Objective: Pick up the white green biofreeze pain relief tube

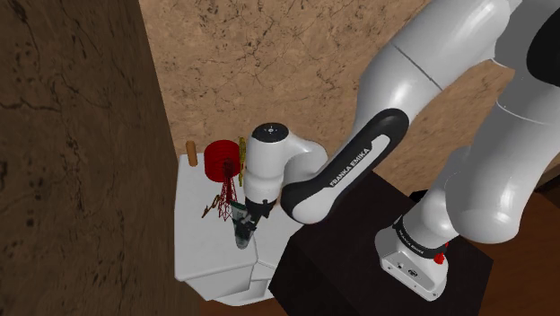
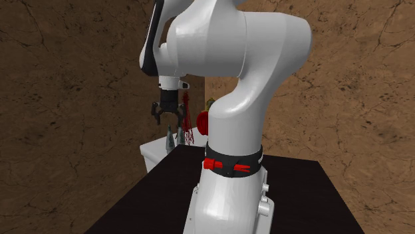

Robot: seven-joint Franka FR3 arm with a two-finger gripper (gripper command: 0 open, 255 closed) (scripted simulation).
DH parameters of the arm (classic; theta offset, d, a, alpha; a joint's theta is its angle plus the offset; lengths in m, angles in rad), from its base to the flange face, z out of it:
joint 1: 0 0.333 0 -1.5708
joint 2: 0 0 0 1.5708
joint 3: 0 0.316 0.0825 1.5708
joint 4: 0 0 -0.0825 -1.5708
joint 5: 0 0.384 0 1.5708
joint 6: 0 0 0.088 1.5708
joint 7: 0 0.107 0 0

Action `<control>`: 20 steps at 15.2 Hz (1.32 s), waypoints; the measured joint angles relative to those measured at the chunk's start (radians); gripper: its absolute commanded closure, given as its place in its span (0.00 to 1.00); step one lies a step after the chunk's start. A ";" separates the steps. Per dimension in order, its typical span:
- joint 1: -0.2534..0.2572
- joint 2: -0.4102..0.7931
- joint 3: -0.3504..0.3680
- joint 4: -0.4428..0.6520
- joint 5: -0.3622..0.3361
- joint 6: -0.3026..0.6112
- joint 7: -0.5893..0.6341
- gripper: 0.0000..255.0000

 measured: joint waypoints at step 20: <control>0.011 0.039 -0.015 0.008 -0.030 0.030 0.020 1.00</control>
